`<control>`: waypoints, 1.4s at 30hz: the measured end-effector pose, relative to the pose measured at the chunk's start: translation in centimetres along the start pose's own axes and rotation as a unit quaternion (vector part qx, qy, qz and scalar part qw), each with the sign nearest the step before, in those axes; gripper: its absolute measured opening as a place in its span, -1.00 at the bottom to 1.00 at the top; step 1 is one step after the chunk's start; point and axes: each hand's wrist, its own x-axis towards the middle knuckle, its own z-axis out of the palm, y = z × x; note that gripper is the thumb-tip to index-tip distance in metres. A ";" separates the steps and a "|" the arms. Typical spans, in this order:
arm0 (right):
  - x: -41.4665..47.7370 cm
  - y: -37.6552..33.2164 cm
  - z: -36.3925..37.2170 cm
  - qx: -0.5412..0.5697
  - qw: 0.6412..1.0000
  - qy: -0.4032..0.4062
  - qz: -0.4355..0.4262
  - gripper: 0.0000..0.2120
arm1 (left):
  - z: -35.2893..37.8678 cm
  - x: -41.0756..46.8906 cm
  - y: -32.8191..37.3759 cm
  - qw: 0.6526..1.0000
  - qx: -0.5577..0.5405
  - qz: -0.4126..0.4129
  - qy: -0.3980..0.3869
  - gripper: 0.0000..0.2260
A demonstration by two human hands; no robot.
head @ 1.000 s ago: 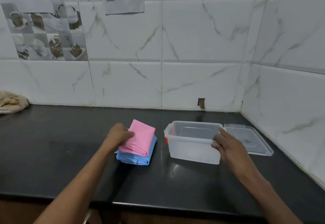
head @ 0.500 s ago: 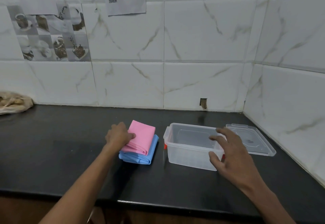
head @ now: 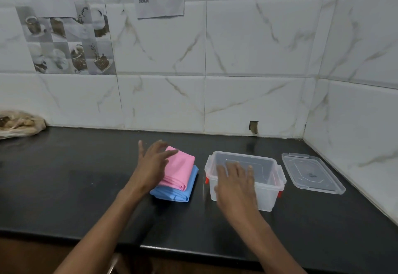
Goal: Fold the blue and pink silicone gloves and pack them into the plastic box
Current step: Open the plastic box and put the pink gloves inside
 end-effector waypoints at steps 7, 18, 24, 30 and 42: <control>-0.6 8.0 -2.3 0.112 0.976 0.080 0.169 -0.52 | -1.5 -1.1 7.2 0.952 -0.304 0.020 0.032 -0.77; 1.3 11.9 -1.1 0.281 0.934 -0.026 0.217 -0.55 | 1.9 1.2 11.2 0.925 -0.336 -0.140 -0.110 -0.54; 2.0 11.6 -0.2 0.268 0.938 -0.024 0.219 -0.55 | 2.3 1.3 10.8 0.929 -0.331 -0.148 -0.078 -0.60; 2.4 12.1 0.1 0.252 0.944 -0.021 0.213 -0.57 | 2.2 0.9 11.6 0.939 -0.308 -0.137 -0.072 -0.66; 0.8 6.8 -4.1 0.337 0.907 0.243 0.075 -0.84 | -0.9 -1.3 5.1 0.979 0.057 -0.072 -0.180 -0.47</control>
